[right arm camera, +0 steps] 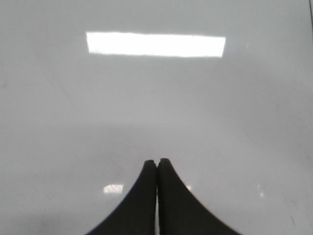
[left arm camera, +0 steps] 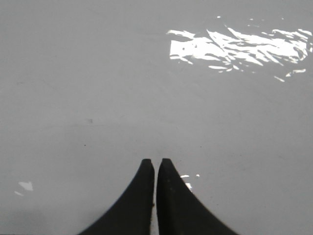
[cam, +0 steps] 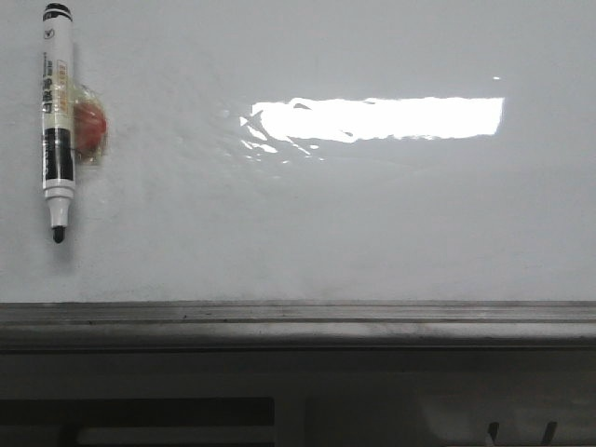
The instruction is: Write number 6 on whiteboard
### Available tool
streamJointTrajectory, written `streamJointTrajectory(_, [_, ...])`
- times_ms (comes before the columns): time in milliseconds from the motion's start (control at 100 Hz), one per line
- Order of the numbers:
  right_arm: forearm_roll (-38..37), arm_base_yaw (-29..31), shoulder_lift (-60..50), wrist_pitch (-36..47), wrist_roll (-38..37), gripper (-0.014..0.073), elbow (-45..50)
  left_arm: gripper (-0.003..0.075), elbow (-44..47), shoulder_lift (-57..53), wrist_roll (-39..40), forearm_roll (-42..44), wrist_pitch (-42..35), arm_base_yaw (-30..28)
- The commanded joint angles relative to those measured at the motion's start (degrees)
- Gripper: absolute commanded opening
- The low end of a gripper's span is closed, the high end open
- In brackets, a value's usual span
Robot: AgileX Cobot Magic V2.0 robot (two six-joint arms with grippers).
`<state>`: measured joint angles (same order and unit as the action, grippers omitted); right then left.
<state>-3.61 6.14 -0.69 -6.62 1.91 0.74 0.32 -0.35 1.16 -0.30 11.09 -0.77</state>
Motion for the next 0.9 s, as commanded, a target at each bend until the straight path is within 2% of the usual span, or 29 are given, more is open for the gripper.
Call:
streamJointTrajectory(0, [0.44,0.3,-1.07,6.62,0.35,-0.0063,0.63,-0.0021,0.34,-1.5,0.03,-0.46,-6.48,0.33])
streamJointTrajectory(230, [0.69,0.3,-1.07,6.62,0.35,-0.0063,0.63,-0.0021,0.22,-1.5,0.03,-0.46,-12.71,0.33])
streamJointTrajectory(330, [5.03,0.3,-1.07,6.24,0.35,-0.0063,0.63,-0.0021,-0.79,-1.5,0.03,-2.76,-13.83,0.33])
streamJointTrajectory(450, [9.63,0.3,-0.95,2.45,0.35,-0.0063,-0.59,-0.0021,-3.76,-0.8,0.03,-3.12,-10.35,0.33])
streamJointTrajectory(710, [10.34,-0.2,6.63,-4.46,0.35,-0.0063,-7.06,-0.0021,-16.37,8.46,0.03,-5.68,2.9,0.33])
streamJointTrajectory(830, [10.34,-0.2,12.29,-9.03,0.35,-0.0063,-11.32,-0.0018,-19.24,12.41,-2.3,-4.76,2.93,0.33])
streamJointTrajectory(890, [10.48,-0.2,14.42,-9.34,0.35,-0.0063,-13.39,0.0022,-19.54,13.56,-4.89,-4.76,2.4,0.33])
